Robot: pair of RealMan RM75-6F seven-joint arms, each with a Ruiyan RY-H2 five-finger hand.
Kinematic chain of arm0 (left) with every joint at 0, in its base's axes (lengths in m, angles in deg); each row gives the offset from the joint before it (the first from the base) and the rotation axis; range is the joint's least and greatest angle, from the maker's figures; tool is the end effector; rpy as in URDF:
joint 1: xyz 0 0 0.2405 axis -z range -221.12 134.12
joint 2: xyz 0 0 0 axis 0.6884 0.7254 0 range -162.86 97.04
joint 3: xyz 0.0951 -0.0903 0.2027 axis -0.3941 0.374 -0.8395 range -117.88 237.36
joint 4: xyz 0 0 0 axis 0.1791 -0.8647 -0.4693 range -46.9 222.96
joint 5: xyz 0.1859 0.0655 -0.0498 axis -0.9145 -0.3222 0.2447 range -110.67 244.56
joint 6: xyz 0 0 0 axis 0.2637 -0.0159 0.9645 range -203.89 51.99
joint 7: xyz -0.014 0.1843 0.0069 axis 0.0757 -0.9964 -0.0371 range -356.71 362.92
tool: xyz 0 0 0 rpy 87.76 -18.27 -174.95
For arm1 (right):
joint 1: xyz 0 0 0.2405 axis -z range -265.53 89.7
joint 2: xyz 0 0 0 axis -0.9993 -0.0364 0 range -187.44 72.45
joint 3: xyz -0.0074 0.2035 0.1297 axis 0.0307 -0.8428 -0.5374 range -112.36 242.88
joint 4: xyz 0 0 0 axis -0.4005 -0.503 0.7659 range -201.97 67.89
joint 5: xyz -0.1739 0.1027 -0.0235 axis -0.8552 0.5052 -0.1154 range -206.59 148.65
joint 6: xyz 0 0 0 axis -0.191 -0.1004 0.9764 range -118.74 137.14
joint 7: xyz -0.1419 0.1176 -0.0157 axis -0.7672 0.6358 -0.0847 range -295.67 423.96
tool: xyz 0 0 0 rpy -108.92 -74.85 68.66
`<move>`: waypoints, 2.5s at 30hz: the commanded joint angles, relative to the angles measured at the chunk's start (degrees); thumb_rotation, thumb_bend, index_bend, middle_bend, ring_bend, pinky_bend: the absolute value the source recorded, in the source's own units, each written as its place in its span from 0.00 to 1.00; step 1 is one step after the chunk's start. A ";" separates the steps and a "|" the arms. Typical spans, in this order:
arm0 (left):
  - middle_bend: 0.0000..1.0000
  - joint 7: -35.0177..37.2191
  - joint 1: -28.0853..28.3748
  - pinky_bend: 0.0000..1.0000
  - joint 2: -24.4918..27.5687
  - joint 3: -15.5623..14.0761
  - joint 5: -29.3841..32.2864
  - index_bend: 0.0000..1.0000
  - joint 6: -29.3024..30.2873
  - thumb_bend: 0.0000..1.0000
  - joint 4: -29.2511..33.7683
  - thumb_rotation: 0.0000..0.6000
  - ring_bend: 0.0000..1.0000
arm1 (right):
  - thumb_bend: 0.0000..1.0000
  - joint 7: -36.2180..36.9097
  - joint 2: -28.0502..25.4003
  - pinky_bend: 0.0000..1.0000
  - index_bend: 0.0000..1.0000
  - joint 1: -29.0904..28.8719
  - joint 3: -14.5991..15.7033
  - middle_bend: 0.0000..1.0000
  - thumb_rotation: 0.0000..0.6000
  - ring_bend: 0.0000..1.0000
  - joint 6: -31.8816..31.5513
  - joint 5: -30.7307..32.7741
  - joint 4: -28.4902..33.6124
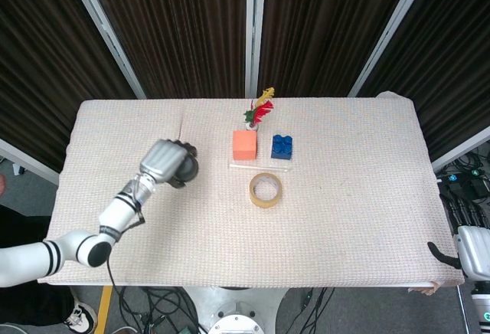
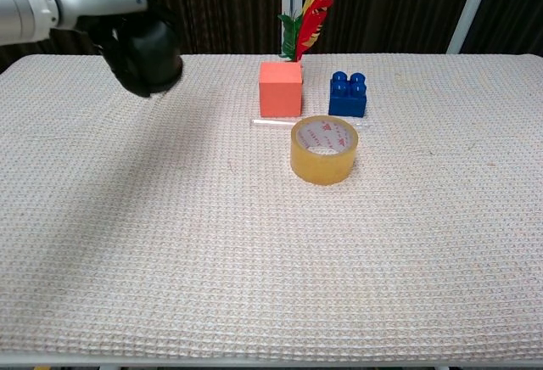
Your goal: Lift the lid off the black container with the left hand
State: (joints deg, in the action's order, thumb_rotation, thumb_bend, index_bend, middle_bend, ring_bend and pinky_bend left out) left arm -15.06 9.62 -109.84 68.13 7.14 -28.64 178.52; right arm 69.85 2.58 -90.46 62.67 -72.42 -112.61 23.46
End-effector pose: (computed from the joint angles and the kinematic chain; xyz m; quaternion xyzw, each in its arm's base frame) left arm -0.0900 0.3936 0.0093 -0.7965 -0.3280 -0.3385 0.3788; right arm -0.3270 -0.2068 0.1776 0.5799 -0.4254 0.3525 0.5988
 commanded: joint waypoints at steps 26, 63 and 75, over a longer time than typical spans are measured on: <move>0.51 15.40 -1.54 0.43 2.36 2.55 -10.05 0.47 -9.58 0.16 15.56 1.00 0.35 | 0.13 1.13 0.33 0.00 0.00 0.08 -0.01 0.00 1.00 0.00 0.38 0.49 -1.23; 0.50 1.67 -0.86 0.43 -7.68 5.12 2.14 0.47 0.64 0.16 -14.28 1.00 0.36 | 0.13 1.36 0.29 0.00 0.00 0.01 -0.07 0.00 1.00 0.00 0.85 0.87 -1.47; 0.50 6.81 -5.00 0.42 -5.17 -2.87 -16.21 0.47 3.90 0.16 2.68 1.00 0.36 | 0.13 0.40 0.79 0.00 0.00 -0.31 0.27 0.00 1.00 0.00 1.66 0.72 -1.42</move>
State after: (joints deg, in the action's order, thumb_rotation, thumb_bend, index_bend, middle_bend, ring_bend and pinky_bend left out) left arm -10.33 7.02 -116.16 71.57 10.08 -27.09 164.64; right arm 70.27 3.36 -90.76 62.93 -70.75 -111.87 22.03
